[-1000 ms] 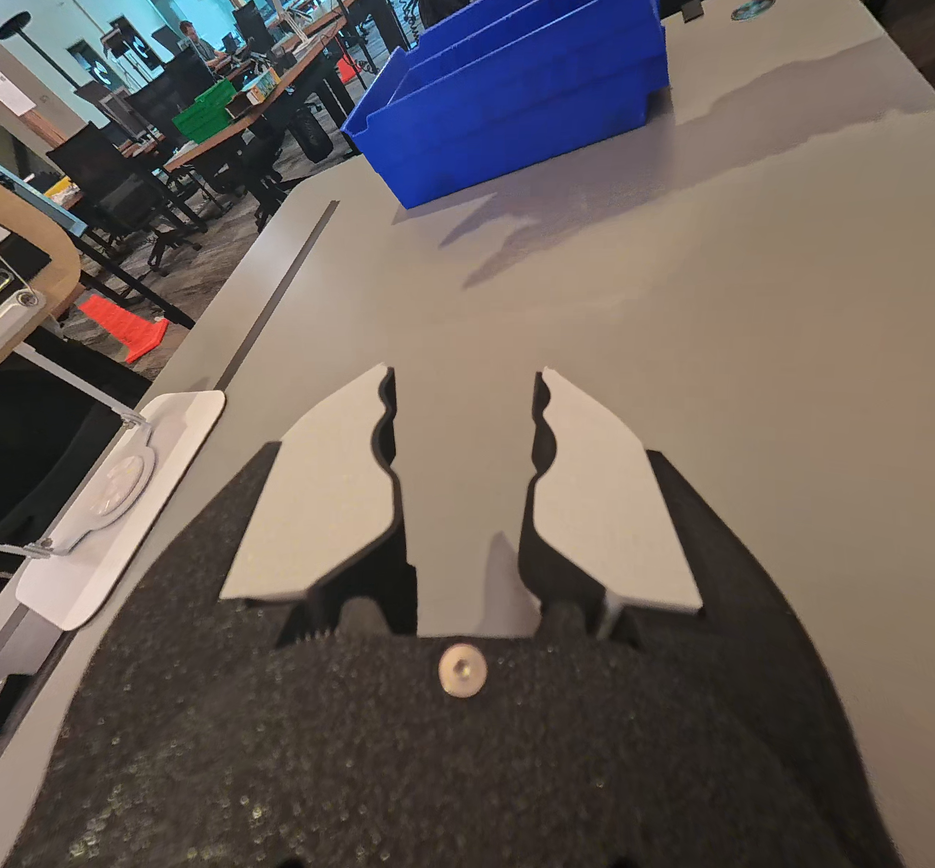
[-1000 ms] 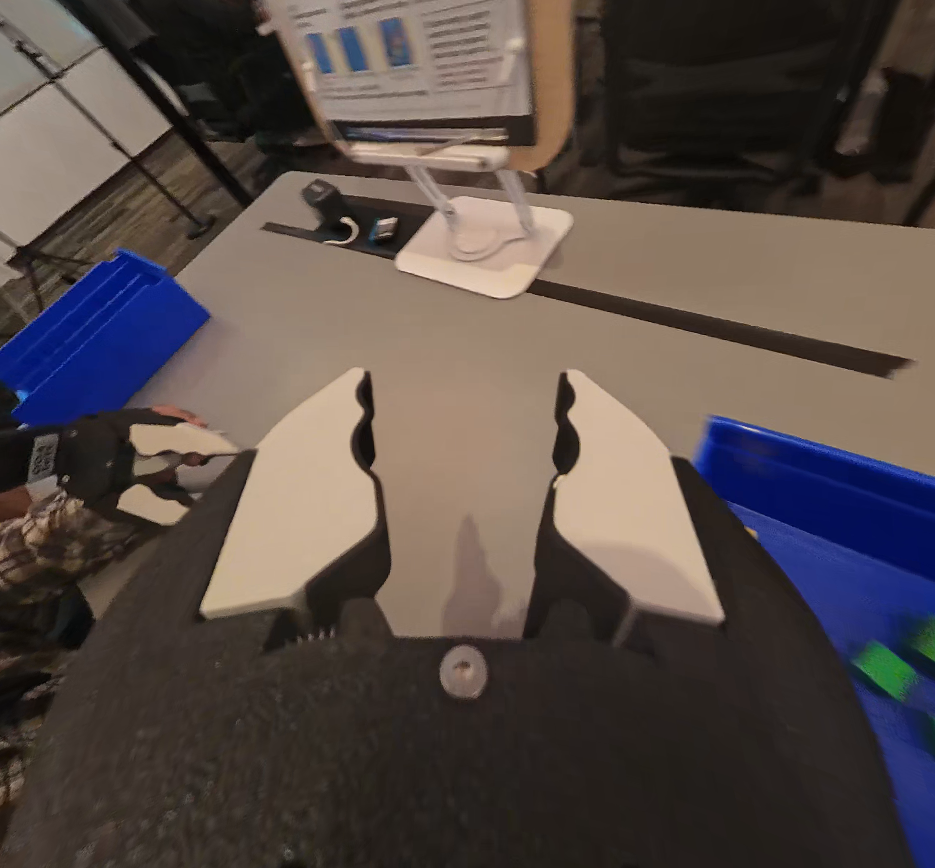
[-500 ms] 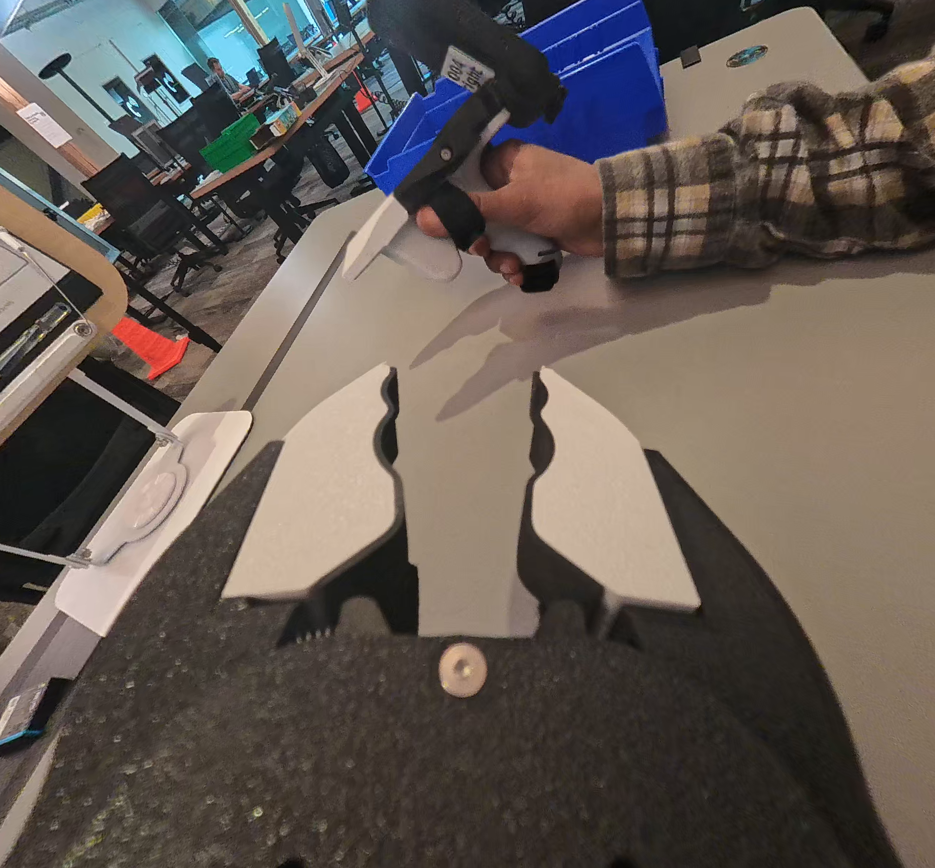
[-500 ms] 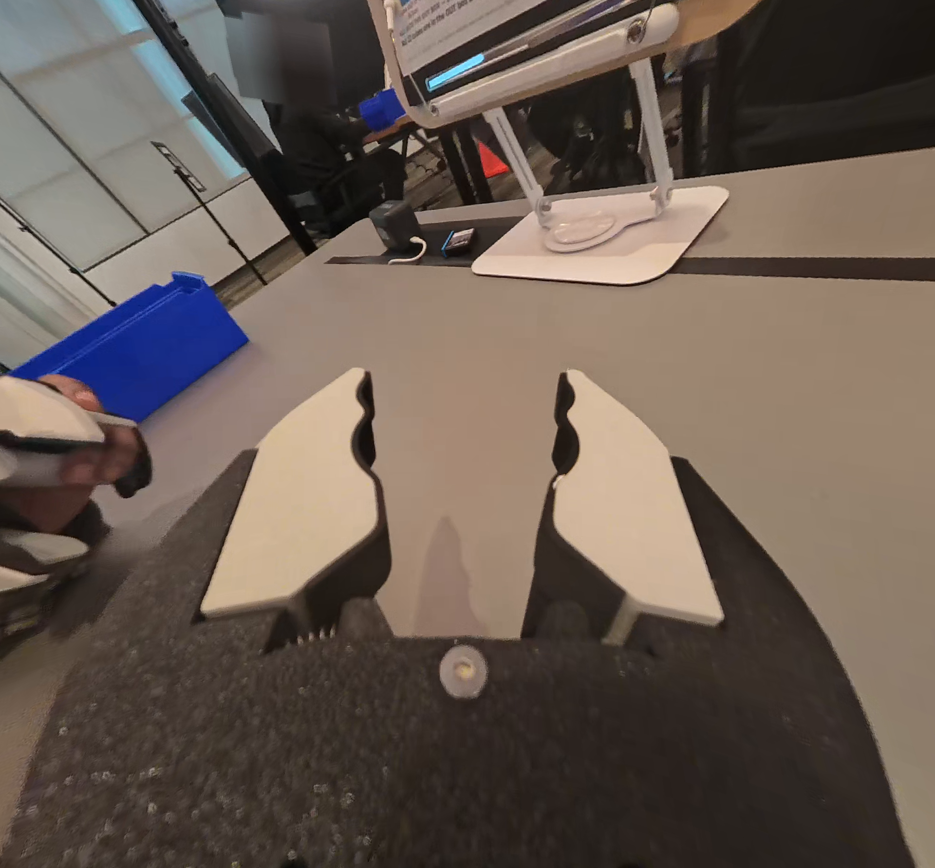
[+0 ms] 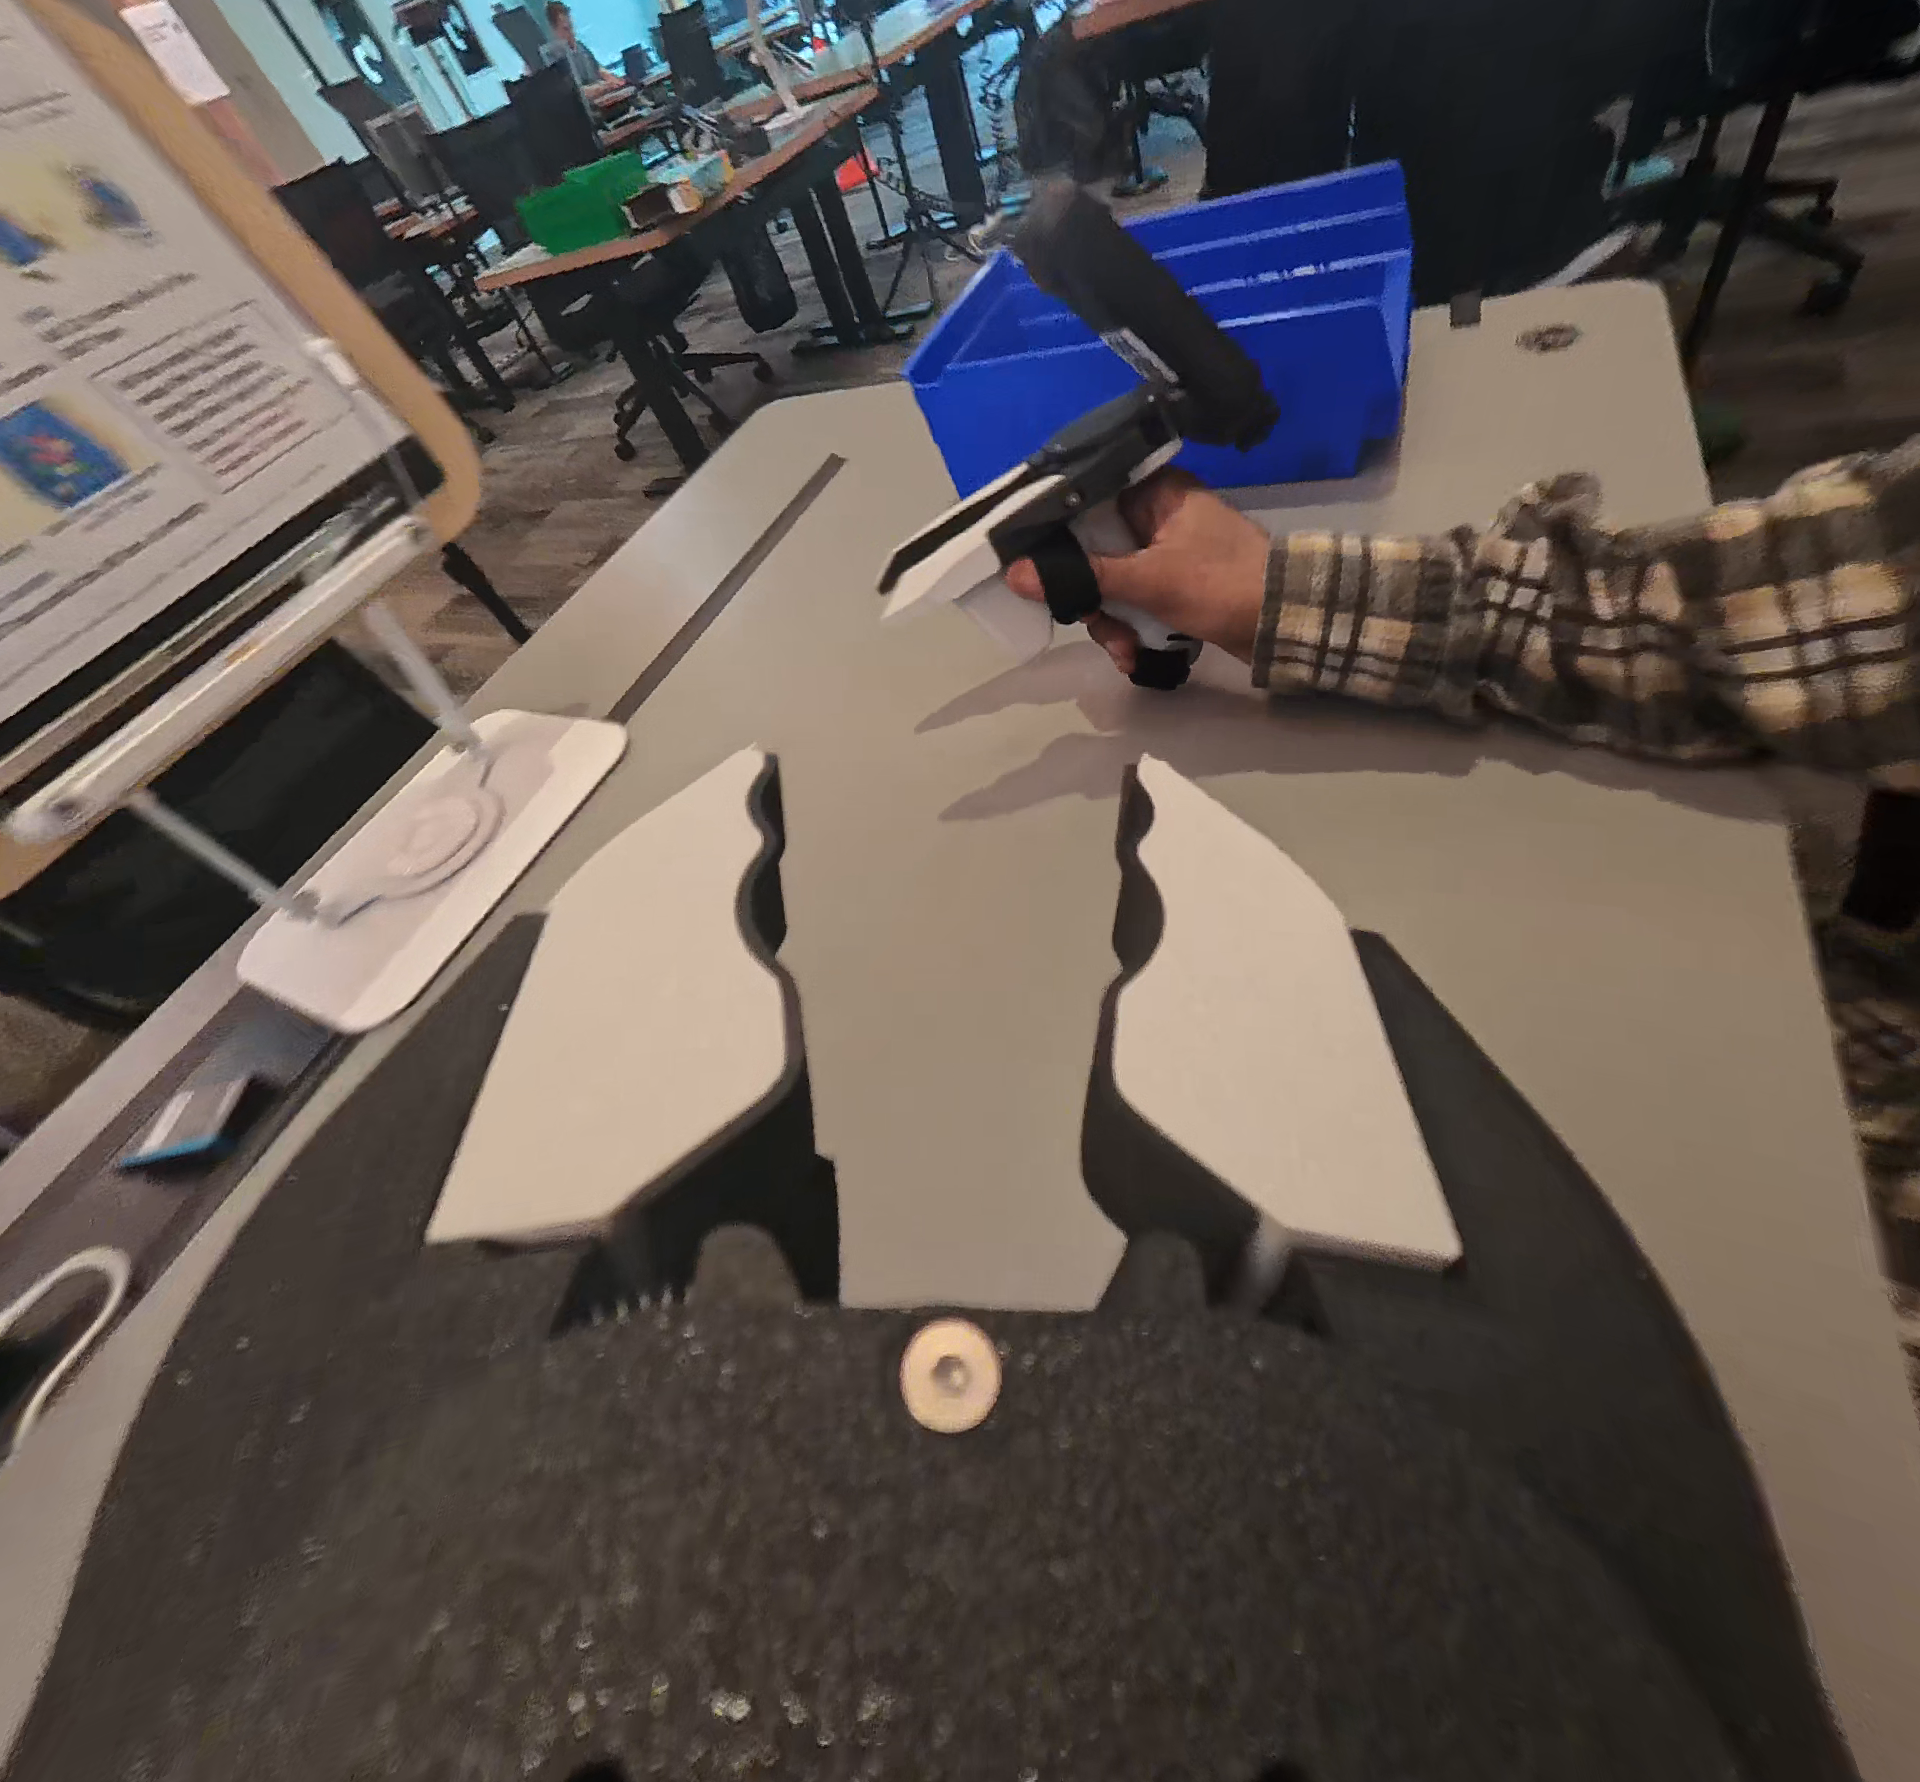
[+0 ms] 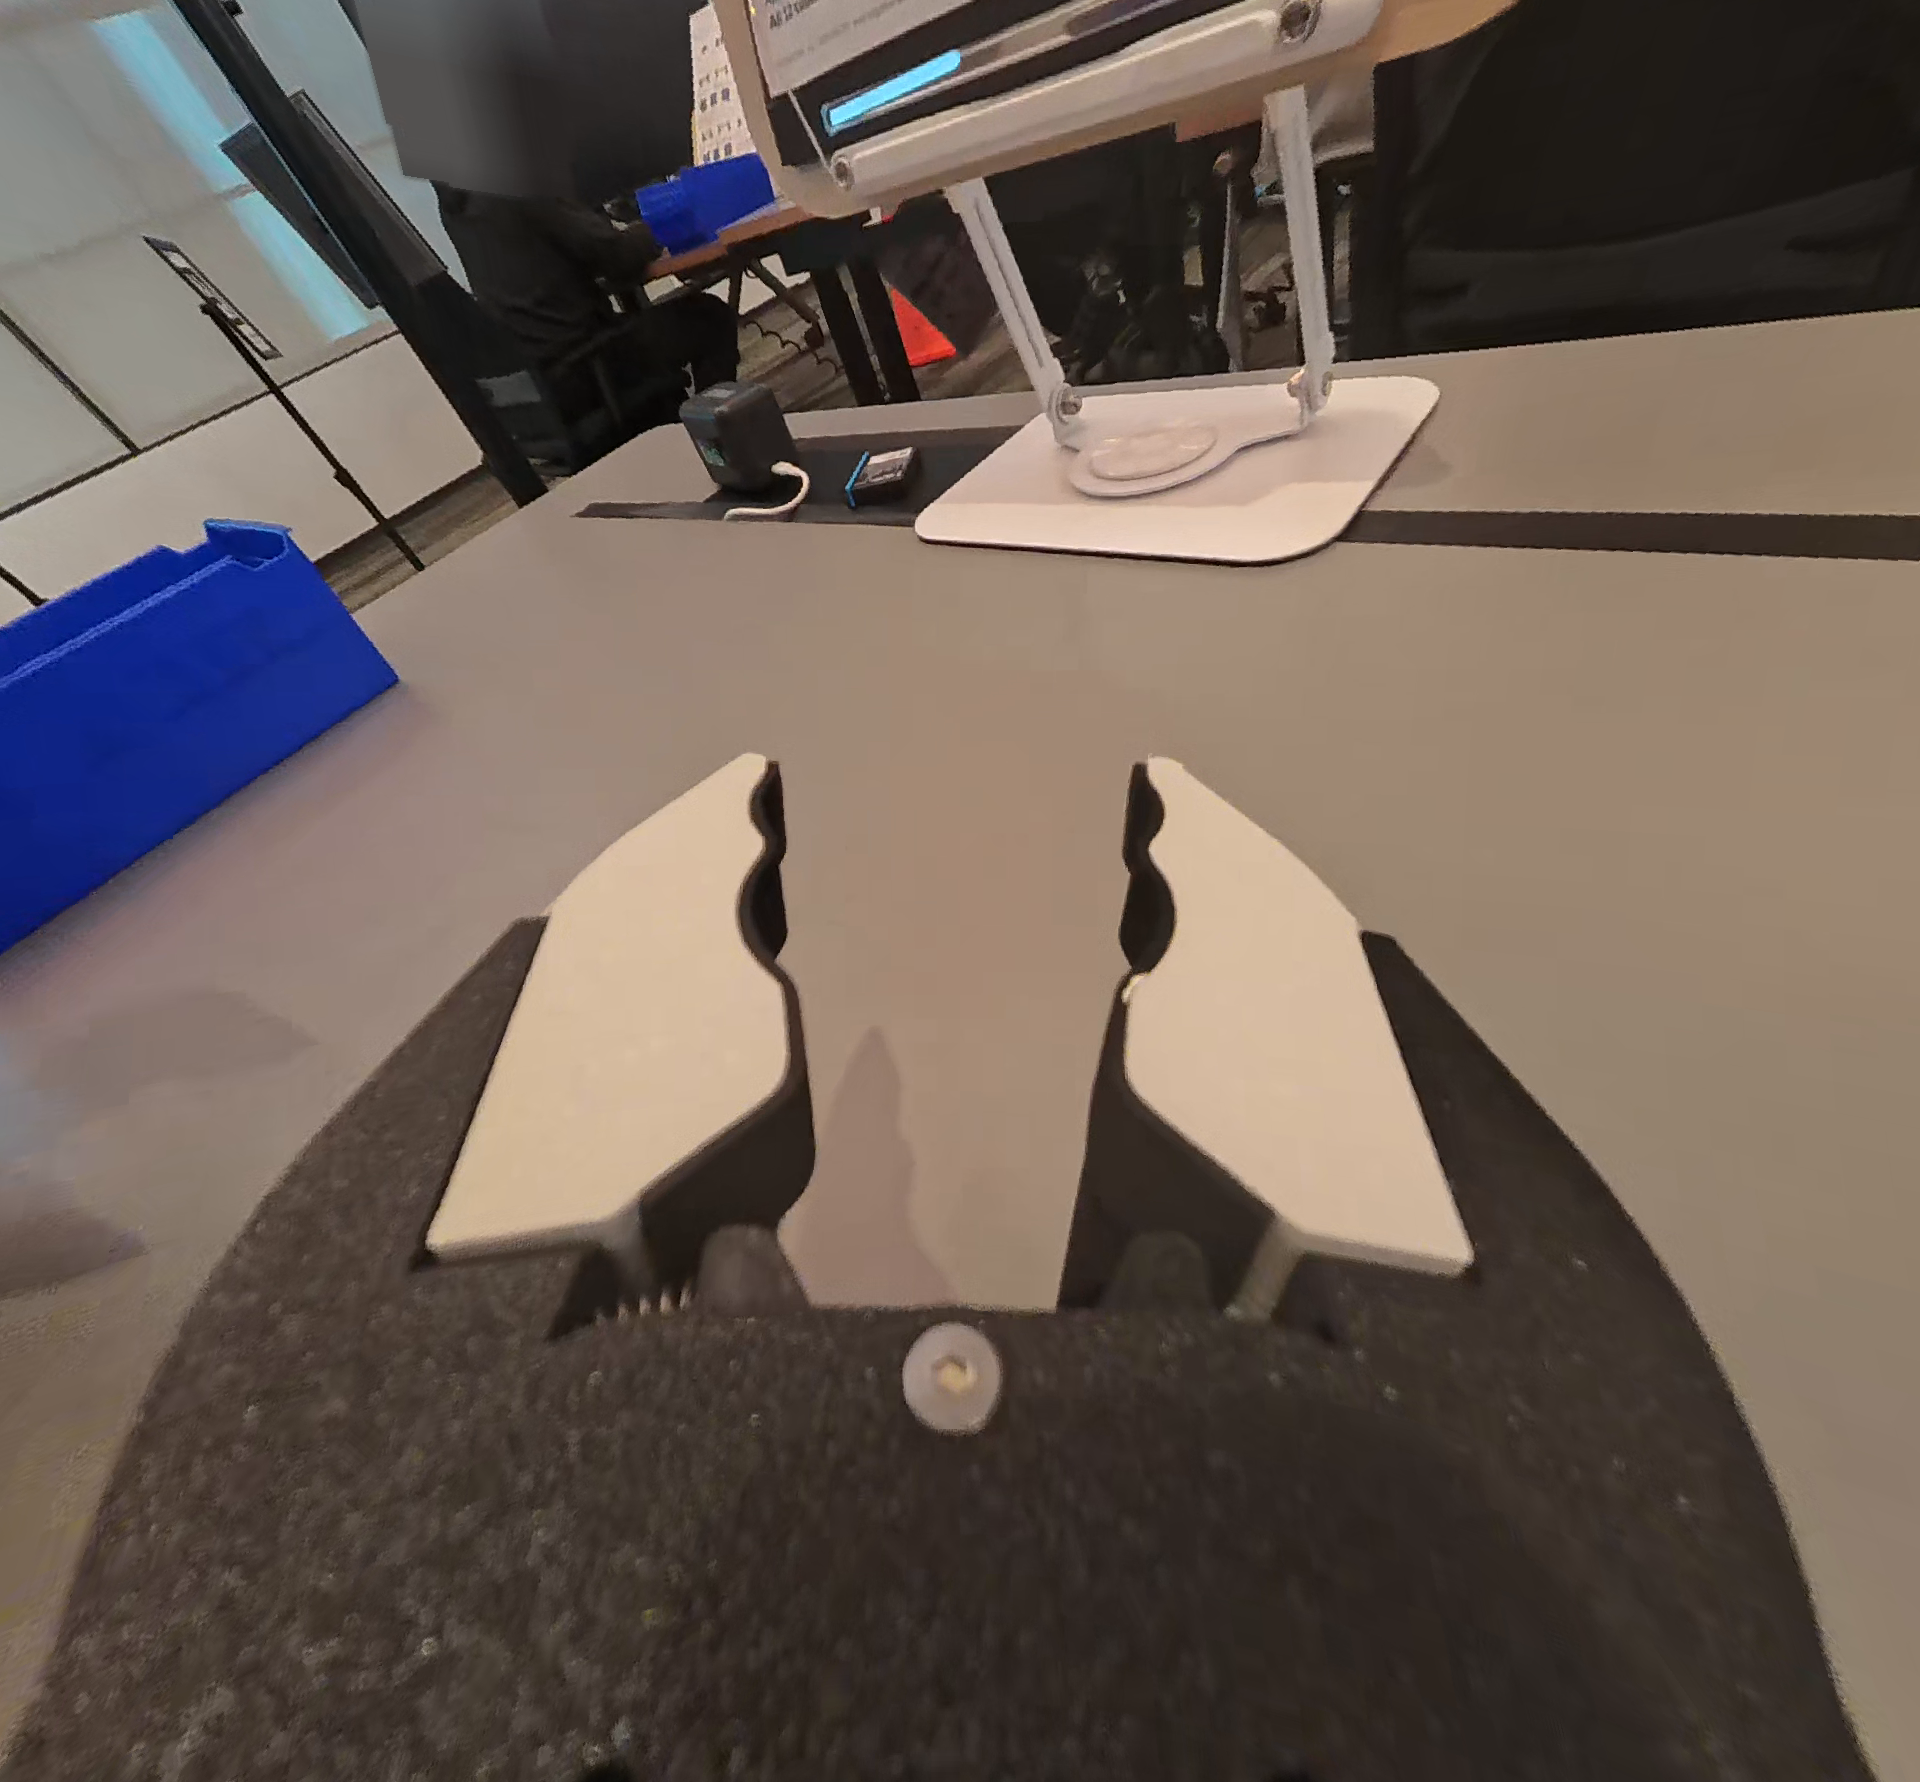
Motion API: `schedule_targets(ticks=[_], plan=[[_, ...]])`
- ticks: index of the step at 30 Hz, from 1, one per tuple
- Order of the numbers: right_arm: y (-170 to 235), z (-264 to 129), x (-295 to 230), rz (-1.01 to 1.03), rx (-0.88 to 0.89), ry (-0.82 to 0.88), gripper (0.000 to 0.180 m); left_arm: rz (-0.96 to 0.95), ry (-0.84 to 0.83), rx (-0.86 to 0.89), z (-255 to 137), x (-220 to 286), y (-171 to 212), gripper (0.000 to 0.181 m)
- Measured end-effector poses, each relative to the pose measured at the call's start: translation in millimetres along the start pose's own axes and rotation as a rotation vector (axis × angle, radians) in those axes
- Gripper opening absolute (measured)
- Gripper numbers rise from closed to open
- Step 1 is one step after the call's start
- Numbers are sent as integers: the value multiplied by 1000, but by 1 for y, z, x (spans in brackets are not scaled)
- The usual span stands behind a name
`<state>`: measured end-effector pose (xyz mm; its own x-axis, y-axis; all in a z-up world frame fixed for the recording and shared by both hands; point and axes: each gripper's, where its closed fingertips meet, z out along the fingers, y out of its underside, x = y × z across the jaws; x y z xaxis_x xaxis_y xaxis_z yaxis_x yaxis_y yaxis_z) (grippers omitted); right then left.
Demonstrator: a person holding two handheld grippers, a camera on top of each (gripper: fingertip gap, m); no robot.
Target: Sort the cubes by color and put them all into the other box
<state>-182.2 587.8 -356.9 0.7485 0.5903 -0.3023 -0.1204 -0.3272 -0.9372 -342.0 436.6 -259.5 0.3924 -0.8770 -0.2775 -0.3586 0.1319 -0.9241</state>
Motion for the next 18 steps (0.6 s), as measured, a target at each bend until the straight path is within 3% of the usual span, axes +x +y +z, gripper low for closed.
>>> schedule_targets(ticks=[5, 10, 13, 18], plan=[[1, 9, -8, -1, -13, -27, 62, -32, -172, -122, -139, -63, 12, 63], [6, 14, -15, 23, -33, -70, 61, -207, -465, -397, -291, -147, 94, 63], [5, 15, -21, 28, -27, -89, 61, -360, -498, -525, -325, -162, 164, 63], [5, 16, -28, 21, -38, -115, 61, -458, -414, -784, -311, -147, 265, 61]])
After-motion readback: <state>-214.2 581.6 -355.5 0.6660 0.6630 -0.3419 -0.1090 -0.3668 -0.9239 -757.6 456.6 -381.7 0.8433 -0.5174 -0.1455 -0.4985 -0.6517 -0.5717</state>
